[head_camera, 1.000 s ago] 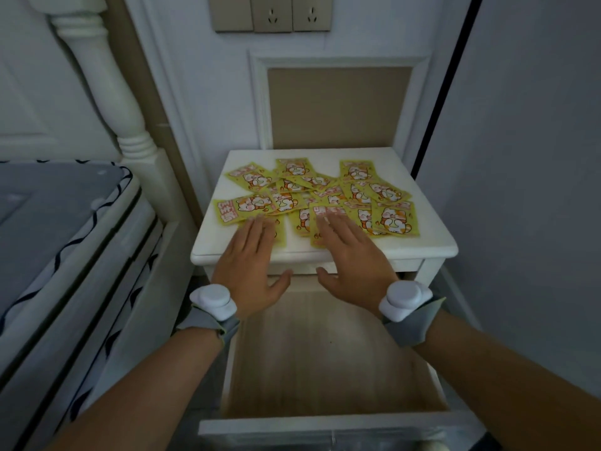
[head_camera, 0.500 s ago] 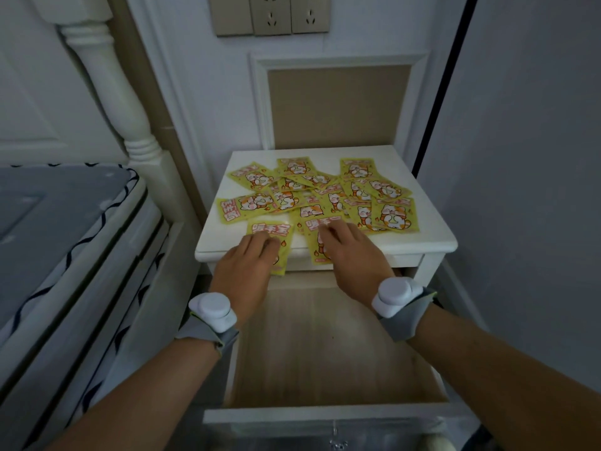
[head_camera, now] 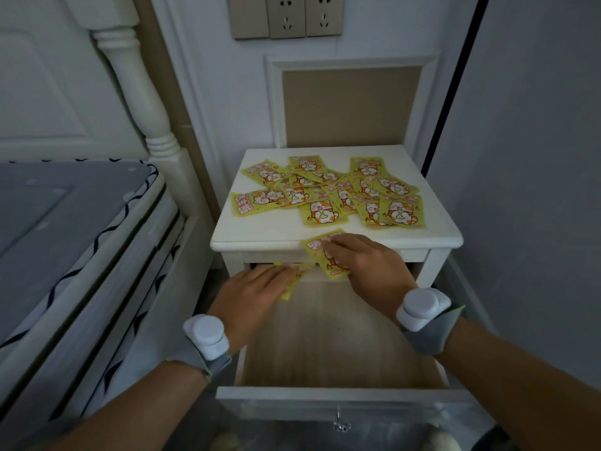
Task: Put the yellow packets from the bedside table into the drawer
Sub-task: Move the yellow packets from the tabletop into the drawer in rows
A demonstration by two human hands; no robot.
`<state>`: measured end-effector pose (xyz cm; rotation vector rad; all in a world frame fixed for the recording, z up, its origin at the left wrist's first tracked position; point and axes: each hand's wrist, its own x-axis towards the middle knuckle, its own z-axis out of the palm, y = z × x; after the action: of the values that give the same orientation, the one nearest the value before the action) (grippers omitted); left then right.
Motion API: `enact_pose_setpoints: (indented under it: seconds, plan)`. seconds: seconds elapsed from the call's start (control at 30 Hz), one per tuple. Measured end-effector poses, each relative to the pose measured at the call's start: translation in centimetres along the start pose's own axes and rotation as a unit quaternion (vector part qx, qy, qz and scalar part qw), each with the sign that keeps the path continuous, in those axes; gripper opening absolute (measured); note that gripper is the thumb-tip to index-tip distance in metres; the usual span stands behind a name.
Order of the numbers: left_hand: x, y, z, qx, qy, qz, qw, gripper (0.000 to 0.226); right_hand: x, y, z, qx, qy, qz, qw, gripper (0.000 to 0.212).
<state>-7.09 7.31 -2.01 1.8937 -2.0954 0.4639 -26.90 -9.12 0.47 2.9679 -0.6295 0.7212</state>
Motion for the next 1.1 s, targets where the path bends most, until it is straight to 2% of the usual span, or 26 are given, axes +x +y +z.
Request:
enact_pose_setpoints:
  seconds: [0.17,0.3,0.57,0.73,0.97,1.1]
  plan:
    - [0.3,0.0,4.1,0.015,-0.084,-0.004,0.996,0.036,-1.5,-1.1,-1.2,-0.003,0.006,-0.030,1.000,0.056]
    - [0.7,-0.5,7.3,0.052,-0.130,-0.007,0.990,0.053,-2.5,-1.7,-0.5,-0.035,-0.016,-0.034,0.999,0.055]
    - [1.4,-0.9,11.7,0.096,-0.202,-0.046,0.974,0.032,-3.7,-0.6,5.9,-0.021,-0.198,-0.016,0.980,0.052]
    - [0.8,-1.8,13.7,0.075,-0.213,-0.045,0.973,0.027,-3.0,-1.2,9.2,-0.033,-0.229,0.003,0.973,0.047]
    - [0.0,-1.8,14.5,0.058,-0.246,-0.064,0.965,0.031,-3.4,-1.5,12.7,-0.002,-0.283,-0.010,0.959,0.043]
    - [-0.4,-1.9,13.8,0.042,-0.235,-0.062,0.969,0.049,-3.2,-1.4,13.4,0.009,-0.299,0.014,0.954,0.053]
